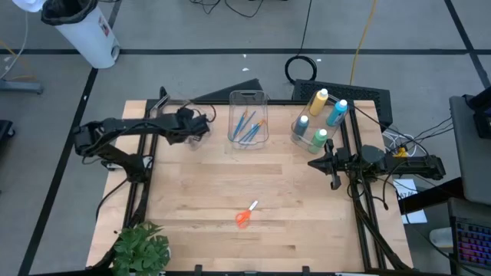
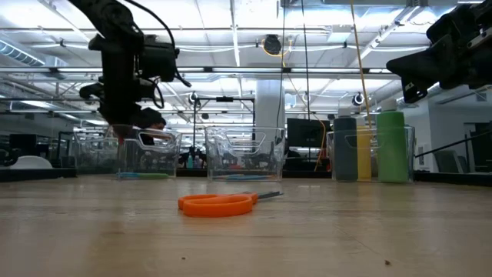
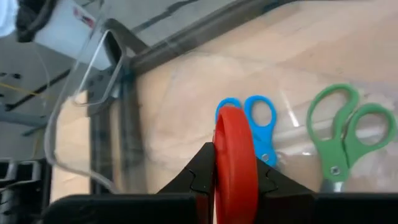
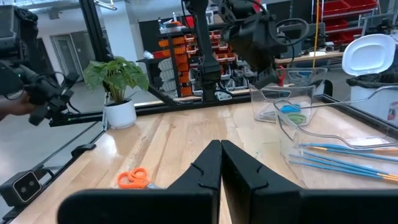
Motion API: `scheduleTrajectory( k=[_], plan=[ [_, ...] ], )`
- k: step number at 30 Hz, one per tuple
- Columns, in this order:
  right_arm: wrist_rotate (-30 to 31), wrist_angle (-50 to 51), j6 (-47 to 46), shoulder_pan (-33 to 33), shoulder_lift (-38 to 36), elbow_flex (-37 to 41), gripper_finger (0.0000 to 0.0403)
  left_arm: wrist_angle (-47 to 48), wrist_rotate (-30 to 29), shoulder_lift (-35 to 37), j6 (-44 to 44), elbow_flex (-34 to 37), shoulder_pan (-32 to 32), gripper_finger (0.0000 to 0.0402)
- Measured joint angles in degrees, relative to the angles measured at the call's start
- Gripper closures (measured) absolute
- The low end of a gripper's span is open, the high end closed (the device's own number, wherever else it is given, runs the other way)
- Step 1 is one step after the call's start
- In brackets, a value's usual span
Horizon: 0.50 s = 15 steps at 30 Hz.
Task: Pick & Place Paint Supplies
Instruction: Put the red scissors into the left transparent bin
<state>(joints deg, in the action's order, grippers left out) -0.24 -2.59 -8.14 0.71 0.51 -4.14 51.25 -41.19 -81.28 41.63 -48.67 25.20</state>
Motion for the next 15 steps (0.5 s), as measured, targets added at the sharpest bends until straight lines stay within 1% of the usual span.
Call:
scheduleTrajectory(
  k=[4,12,15],
  plan=[
    [0.04,0.41,-0.02,0.0,0.01,0.0,0.0403,-2.34,0.51,-0.03,-0.96,0.14,0.96,0.0367],
    [0.1,0.55,0.0,0.0,-0.01,-0.02,0.0403,-2.08,2.43,-0.06,-0.87,0.14,1.35,0.0365],
    [0.14,0.59,-0.05,0.0,0.0,0.0,0.0403,-2.06,2.42,-0.08,-0.9,0.16,1.33,0.0349]
  ],
)
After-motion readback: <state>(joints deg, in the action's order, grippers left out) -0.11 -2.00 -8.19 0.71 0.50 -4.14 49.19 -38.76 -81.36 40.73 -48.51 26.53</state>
